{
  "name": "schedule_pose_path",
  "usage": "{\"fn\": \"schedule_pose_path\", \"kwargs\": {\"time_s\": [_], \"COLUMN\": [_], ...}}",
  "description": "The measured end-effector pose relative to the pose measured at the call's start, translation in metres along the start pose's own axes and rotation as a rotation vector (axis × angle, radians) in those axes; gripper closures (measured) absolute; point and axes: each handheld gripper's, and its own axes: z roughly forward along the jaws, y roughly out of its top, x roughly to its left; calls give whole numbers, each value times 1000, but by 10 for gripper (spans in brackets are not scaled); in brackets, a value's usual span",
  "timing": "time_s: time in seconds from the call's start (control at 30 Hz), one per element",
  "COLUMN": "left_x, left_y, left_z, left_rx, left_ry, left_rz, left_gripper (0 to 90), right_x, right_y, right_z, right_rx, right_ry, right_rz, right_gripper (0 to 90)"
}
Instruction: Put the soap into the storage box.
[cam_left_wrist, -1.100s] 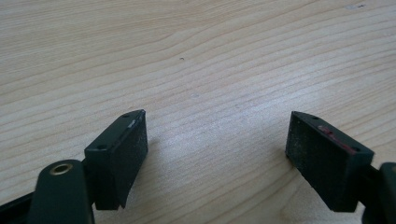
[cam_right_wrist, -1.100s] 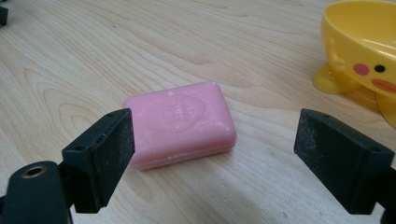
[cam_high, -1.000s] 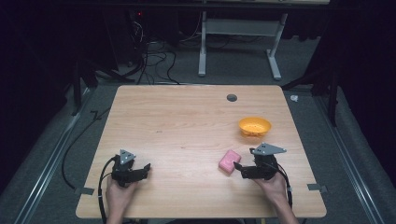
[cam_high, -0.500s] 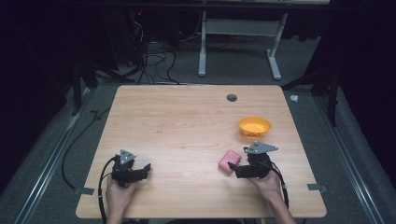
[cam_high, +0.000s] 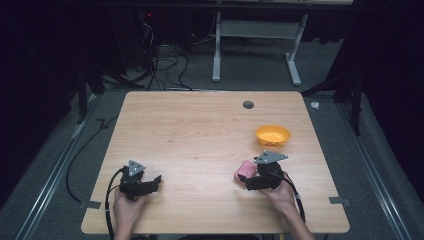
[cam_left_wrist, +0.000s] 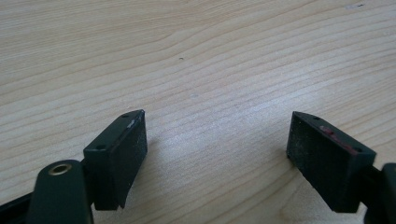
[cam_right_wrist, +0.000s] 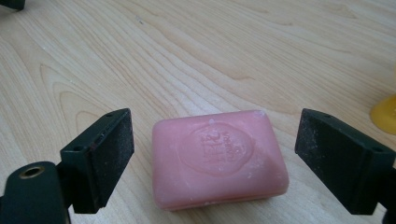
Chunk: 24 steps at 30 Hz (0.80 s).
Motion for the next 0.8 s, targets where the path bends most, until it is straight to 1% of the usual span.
{"fn": "schedule_pose_path", "kwargs": {"time_s": [0.03, 0.2, 0.3, 0.47, 0.73, 0.8], "left_x": [0, 0, 0, 0, 0, 0], "left_y": [0, 0, 0, 0, 0, 0], "left_z": [0, 0, 0, 0, 0, 0], "left_rx": [0, 0, 0, -1, -1, -1], "left_ry": [0, 0, 0, 0, 0, 0], "left_rz": [0, 0, 0, -1, -1, -1], "left_gripper": [206, 207, 207, 208, 209, 209], "right_x": [0, 0, -2, -1, -4, -4], "right_y": [0, 1, 0, 0, -2, -3], "right_z": [1, 6, 9, 15, 24, 26], "right_rx": [2, 11, 13, 38, 65, 69], "right_ry": [3, 5, 8, 5, 19, 15], "right_rz": [5, -4, -2, -8, -2, -11], "right_gripper": [123, 123, 123, 122, 122, 121]}}
